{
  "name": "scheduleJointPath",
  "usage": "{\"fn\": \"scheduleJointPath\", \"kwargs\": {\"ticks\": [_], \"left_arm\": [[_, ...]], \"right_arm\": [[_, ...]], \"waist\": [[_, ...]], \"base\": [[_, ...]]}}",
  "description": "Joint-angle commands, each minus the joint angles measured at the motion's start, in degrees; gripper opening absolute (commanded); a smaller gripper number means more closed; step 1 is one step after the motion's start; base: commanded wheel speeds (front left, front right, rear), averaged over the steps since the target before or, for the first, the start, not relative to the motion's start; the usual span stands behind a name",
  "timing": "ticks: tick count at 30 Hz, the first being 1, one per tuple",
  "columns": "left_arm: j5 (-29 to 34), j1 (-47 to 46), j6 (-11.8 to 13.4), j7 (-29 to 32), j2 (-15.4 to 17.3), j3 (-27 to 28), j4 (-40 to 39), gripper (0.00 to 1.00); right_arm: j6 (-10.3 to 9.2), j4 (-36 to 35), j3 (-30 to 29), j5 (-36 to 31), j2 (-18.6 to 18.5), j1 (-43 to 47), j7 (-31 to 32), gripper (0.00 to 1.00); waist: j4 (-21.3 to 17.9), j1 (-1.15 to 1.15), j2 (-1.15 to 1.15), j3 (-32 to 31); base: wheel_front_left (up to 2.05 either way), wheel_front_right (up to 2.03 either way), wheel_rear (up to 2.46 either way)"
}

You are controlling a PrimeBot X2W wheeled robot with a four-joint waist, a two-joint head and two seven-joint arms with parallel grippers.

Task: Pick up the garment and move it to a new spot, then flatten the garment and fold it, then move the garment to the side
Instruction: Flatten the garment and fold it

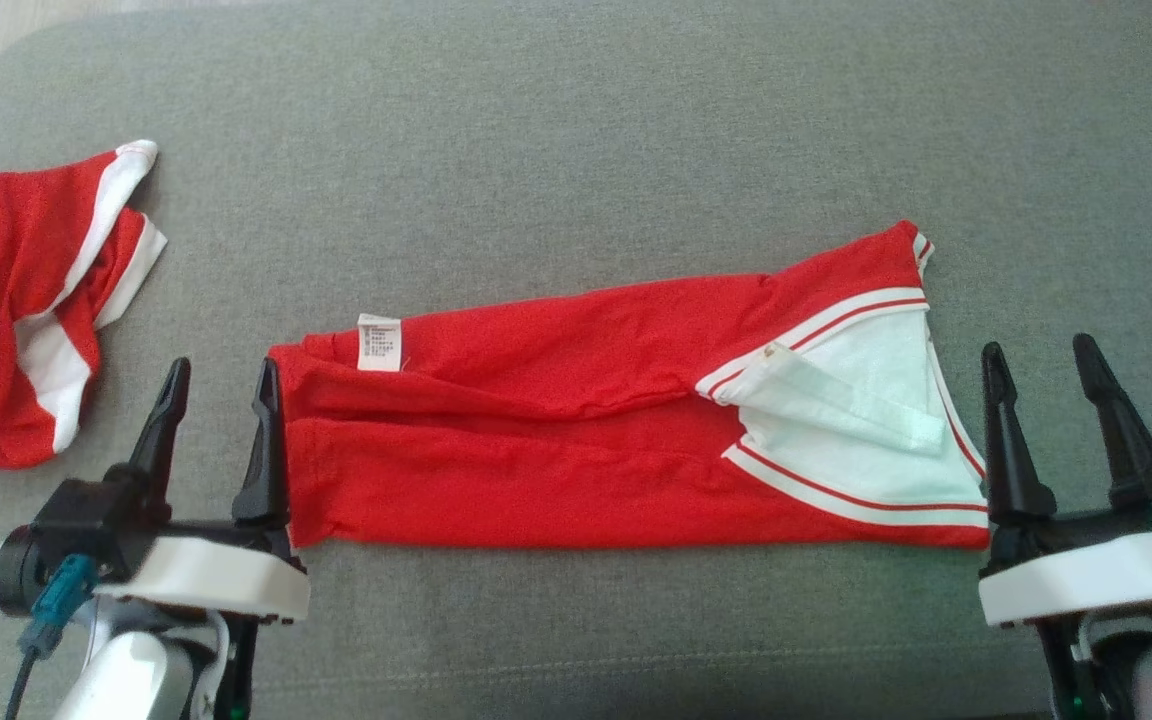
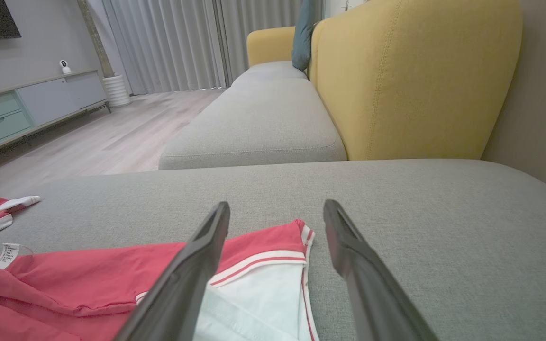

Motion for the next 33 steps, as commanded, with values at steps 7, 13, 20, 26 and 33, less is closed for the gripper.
{"fn": "scheduleJointPath", "kwargs": {"ticks": [7,13,20,26,33], "left_arm": [[0.45,-2.45,-0.25,-0.64,0.96,2.19,-1.2,1.0],[0.5,-3.3,-0.75,-0.66,0.32,2.01,-0.9,1.0],[3.07,-6.49,-2.33,-0.69,-2.32,1.84,-0.82,1.0],[5.68,-8.67,-4.84,-0.69,-4.91,2.95,-1.62,1.0],[7.73,-9.25,-7.41,-0.69,-7.32,4.68,-1.94,1.0]], "right_arm": [[-0.04,-1.25,1.17,0.75,-0.27,-2.13,-0.06,1.0],[-0.04,1.56,0.87,2.04,-0.27,-2.17,-0.02,1.0],[-0.04,12.25,-0.88,3.29,-4.09,-4.88,1.07,1.0],[-0.04,19.39,-0.92,4.81,-6.68,-8.25,3.62,1.0],[-0.04,24.06,-1.41,5.85,-7.46,-10.89,7.59,1.0]], "waist": [[-0.06,0.0,0.0,0.19],[0.75,0.0,0.0,0.68],[4.11,0.0,0.0,2.88],[6.71,0.0,0.0,5.03],[8.27,0.0,0.0,6.13]], "base": [[0.0,0.0,0.0],[0.0,0.0,0.0],[0.0,0.0,0.0],[0.0,0.0,0.0],[0.0,0.0,0.0]]}}
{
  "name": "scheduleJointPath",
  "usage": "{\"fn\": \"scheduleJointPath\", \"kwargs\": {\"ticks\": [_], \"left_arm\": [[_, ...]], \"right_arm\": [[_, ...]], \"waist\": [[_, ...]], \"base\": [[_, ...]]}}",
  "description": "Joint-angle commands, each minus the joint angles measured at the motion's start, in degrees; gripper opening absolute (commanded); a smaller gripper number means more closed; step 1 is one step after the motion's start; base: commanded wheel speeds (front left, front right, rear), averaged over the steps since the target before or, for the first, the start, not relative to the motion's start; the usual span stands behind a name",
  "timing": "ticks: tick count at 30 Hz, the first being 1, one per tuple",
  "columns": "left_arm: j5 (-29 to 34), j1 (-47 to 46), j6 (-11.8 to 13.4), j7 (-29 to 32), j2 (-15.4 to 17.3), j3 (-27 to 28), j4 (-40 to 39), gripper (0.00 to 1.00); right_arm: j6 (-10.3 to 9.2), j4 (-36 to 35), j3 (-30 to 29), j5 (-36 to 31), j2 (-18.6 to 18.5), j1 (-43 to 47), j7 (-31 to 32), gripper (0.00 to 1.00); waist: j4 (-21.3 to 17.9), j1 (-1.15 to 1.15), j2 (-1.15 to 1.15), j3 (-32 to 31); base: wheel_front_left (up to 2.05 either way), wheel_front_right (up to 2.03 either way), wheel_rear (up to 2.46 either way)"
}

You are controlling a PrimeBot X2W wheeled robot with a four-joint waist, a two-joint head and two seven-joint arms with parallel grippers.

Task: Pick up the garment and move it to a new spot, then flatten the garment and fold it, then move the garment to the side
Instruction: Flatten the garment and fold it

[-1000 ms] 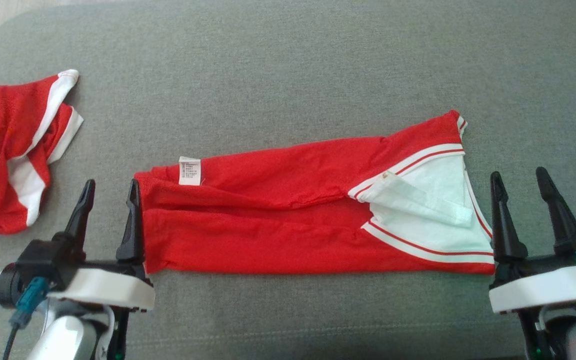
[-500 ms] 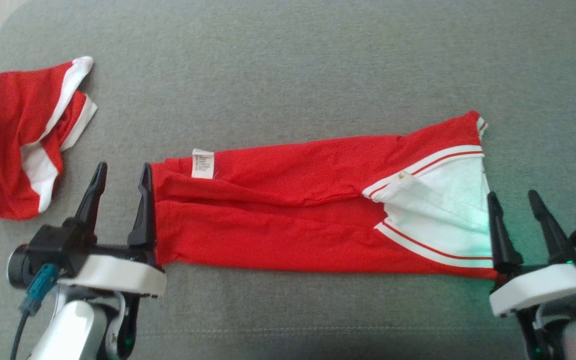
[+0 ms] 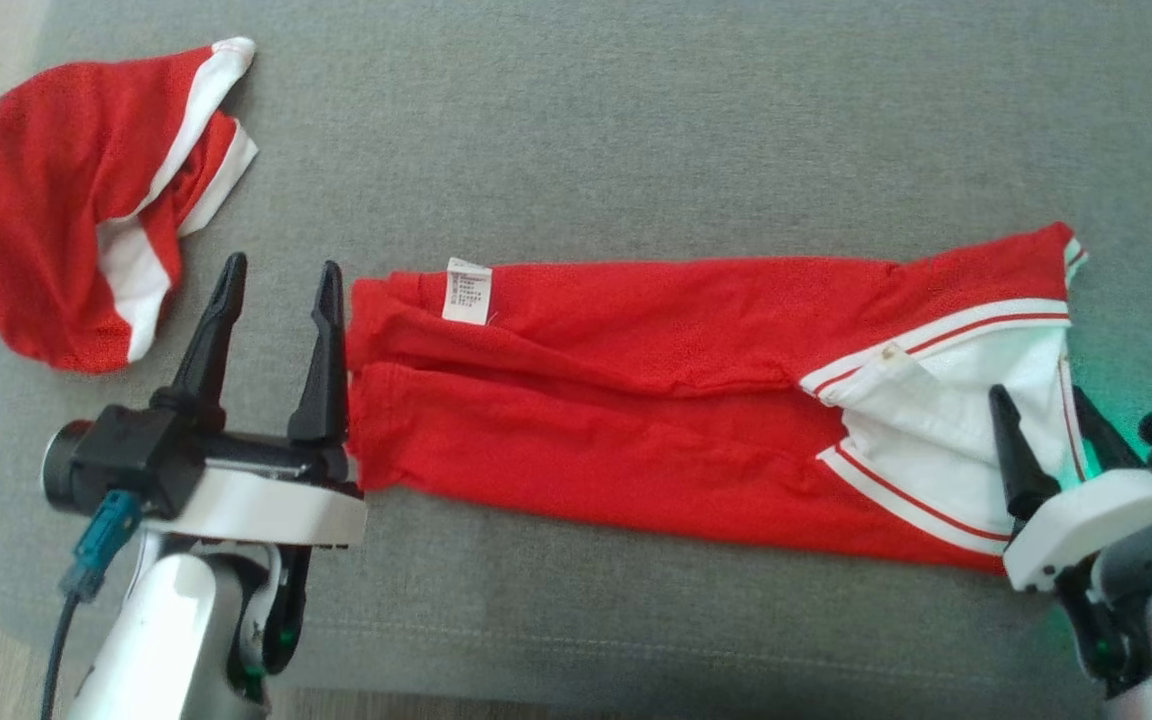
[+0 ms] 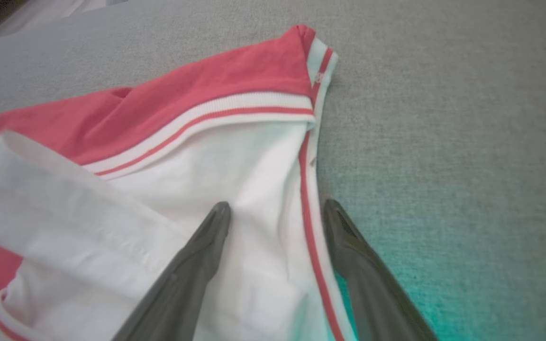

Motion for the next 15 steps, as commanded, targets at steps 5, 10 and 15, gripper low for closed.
{"fn": "scheduleJointPath", "kwargs": {"ticks": [5,10,15], "left_arm": [[1.73,-2.02,-1.85,-0.68,-1.05,3.79,-1.97,1.0],[3.02,-1.5,-3.41,-0.68,-2.46,5.48,-1.72,1.0],[4.21,-0.51,-4.4,-0.69,-3.61,6.94,-1.46,1.0]], "right_arm": [[-0.04,1.02,0.5,1.57,-0.81,-1.59,5.86,1.0],[-0.04,-0.45,0.87,4.38,-0.56,-0.73,9.12,0.0],[-0.04,-4.7,-0.07,5.75,-0.58,1.35,8.06,0.0]], "waist": [[0.84,0.0,0.0,0.39],[1.25,0.0,0.0,-0.13],[0.7,0.0,0.0,-1.1]], "base": [[0.0,0.0,0.0],[0.0,0.0,0.0],[0.0,0.0,0.0]]}}
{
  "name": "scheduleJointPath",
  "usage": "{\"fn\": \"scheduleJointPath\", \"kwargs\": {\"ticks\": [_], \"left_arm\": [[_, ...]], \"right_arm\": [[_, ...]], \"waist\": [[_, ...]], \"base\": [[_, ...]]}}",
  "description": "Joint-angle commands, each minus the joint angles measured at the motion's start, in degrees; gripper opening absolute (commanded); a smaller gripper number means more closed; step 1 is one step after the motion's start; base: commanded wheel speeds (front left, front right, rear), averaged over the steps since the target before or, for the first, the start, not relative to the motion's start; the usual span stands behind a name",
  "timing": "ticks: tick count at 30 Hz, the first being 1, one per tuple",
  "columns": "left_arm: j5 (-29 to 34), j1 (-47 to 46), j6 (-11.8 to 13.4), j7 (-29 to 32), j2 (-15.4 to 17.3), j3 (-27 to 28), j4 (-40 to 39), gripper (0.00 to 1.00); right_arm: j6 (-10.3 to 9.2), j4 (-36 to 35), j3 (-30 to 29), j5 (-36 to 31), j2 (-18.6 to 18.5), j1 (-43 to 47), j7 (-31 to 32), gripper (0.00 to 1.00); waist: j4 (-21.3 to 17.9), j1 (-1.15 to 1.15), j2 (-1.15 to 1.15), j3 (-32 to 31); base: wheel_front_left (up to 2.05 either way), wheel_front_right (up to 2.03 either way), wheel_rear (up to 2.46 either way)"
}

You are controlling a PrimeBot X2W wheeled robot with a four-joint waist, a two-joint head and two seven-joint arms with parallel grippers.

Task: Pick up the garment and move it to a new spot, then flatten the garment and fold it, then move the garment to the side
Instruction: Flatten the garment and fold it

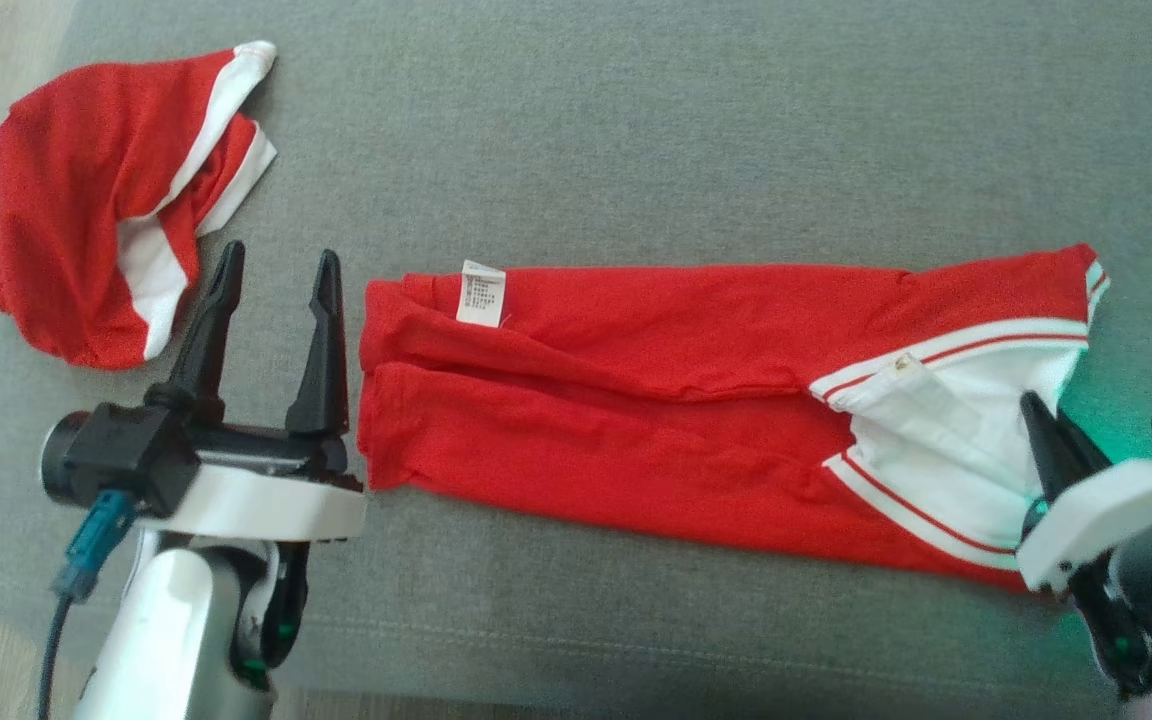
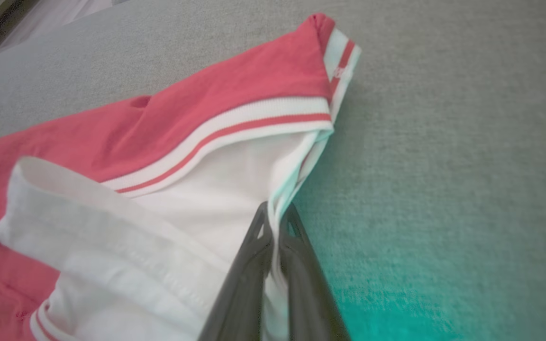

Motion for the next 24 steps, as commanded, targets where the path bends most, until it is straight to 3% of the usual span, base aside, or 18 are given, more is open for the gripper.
{"fn": "scheduleJointPath", "kwargs": {"ticks": [1,14,19,24], "left_arm": [[0.61,-0.53,-0.33,-0.69,0.65,2.63,-1.65,1.0],[2.47,1.22,-2.35,-0.69,-0.83,4.91,-0.63,1.0],[2.82,1.87,-2.74,-0.69,-1.32,5.34,-0.15,1.0],[3.17,2.58,-2.97,-0.69,-1.58,5.63,0.15,1.0]], "right_arm": [[-0.04,-2.25,0.69,0.41,-0.35,1.28,-0.33,0.0],[-0.04,-7.12,-8.12,1.03,-6.36,3.74,1.79,0.0],[-0.04,-12.87,-4.83,0.6,-6.68,2.59,4.13,0.0],[-0.04,-21.32,2.58,-0.68,-4.75,0.03,7.34,0.0]], "waist": [[-0.41,0.0,0.0,-0.35],[-4.35,0.0,0.0,-3.12],[-5.33,0.0,0.0,-4.53],[-6.03,0.0,0.0,-5.67]], "base": [[0.0,0.0,0.0],[0.0,0.0,0.0],[0.0,0.0,0.0],[0.0,0.0,0.0]]}}
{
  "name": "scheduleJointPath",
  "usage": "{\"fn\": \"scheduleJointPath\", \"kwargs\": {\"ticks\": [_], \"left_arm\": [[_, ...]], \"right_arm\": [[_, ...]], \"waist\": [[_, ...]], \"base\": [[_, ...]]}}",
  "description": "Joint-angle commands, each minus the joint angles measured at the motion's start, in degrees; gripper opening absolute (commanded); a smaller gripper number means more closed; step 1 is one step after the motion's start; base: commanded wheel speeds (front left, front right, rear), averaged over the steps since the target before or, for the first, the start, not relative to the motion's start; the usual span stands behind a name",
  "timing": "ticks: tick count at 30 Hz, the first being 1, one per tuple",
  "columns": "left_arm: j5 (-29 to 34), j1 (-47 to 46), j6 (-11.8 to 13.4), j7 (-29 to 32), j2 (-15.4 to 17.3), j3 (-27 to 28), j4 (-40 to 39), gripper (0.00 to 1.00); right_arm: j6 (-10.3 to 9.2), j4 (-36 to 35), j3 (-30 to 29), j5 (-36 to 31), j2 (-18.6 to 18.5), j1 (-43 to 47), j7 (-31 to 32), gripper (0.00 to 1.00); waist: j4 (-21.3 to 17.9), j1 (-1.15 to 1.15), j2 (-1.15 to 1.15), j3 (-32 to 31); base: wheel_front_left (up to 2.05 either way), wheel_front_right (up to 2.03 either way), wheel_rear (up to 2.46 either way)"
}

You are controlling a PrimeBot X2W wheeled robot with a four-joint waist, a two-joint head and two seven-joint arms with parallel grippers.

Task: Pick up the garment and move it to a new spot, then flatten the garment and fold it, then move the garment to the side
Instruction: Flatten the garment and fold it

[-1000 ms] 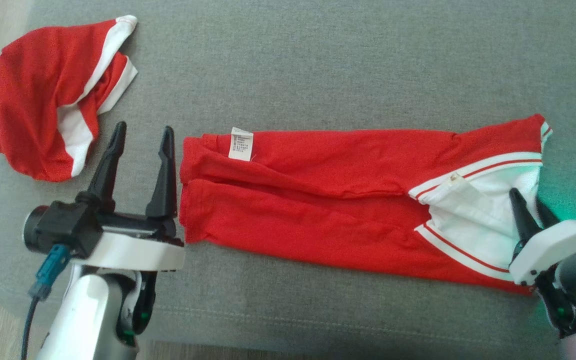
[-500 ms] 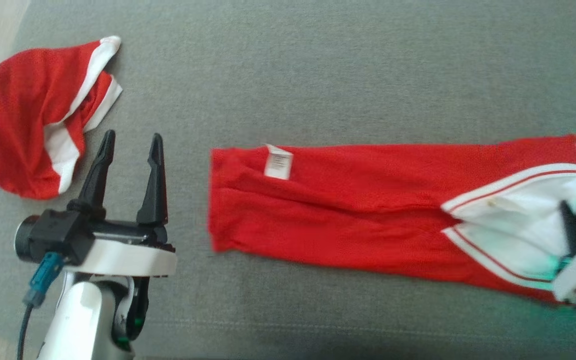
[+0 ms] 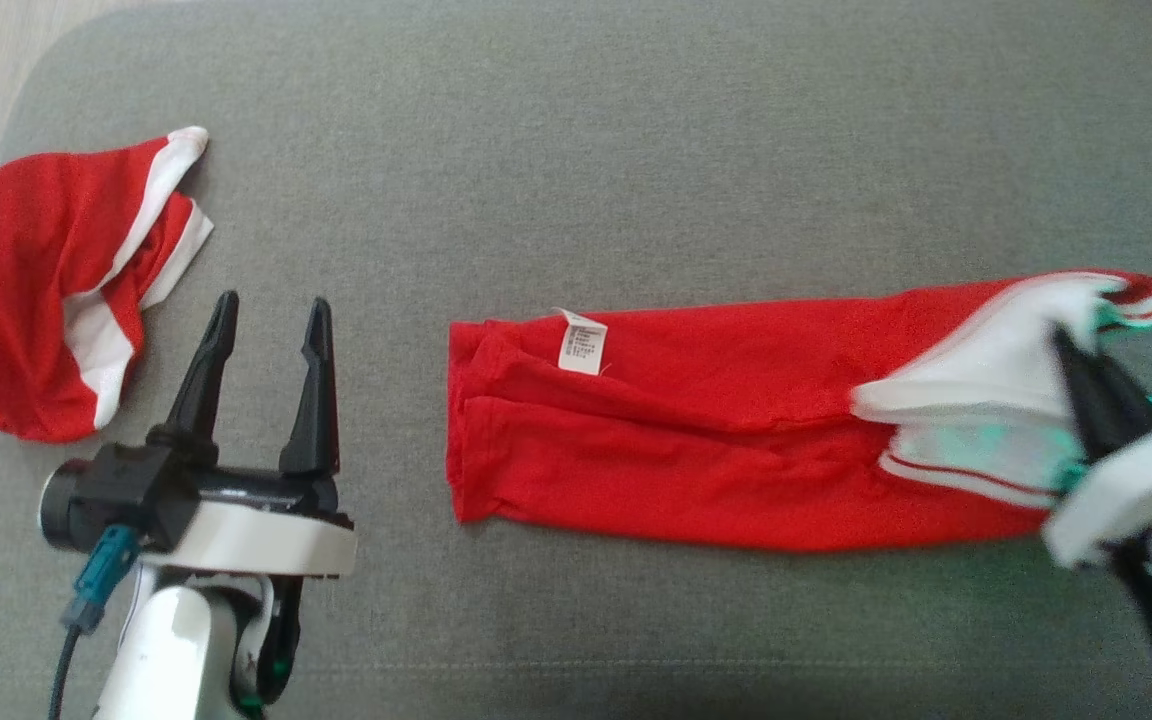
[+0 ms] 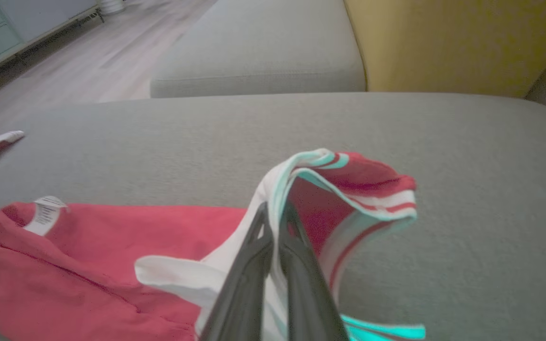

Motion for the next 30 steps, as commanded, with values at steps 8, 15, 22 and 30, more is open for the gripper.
{"fn": "scheduleJointPath", "kwargs": {"ticks": [8,15,22,30], "left_arm": [[0.68,-0.6,-0.63,-0.29,0.1,2.59,-1.05,1.0],[0.68,-1.16,-1.05,-0.29,-0.25,2.11,-0.24,1.0],[0.59,-1.71,-1.45,-0.29,-0.75,1.69,0.38,1.0],[0.83,-2.23,-1.76,-0.29,-1.02,1.66,0.75,1.0]], "right_arm": [[-0.04,-4.15,16.87,2.19,7.39,-10.26,-1.03,0.0],[-0.04,7.94,30.54,8.86,10.82,-16.2,-7.69,0.0],[-0.04,19.03,40.06,17.23,10.91,-20.57,-16.71,0.0],[-0.04,29.19,46.67,21.94,10.92,-25.43,-23.0,0.44]], "waist": [[-0.36,0.0,0.0,-0.69],[1.44,0.0,0.0,-0.19],[3.41,0.0,0.0,0.79],[3.9,0.0,0.0,1.83]], "base": [[0.0,0.0,0.0],[0.0,0.0,0.0],[0.0,0.0,0.0],[0.0,0.0,0.0]]}}
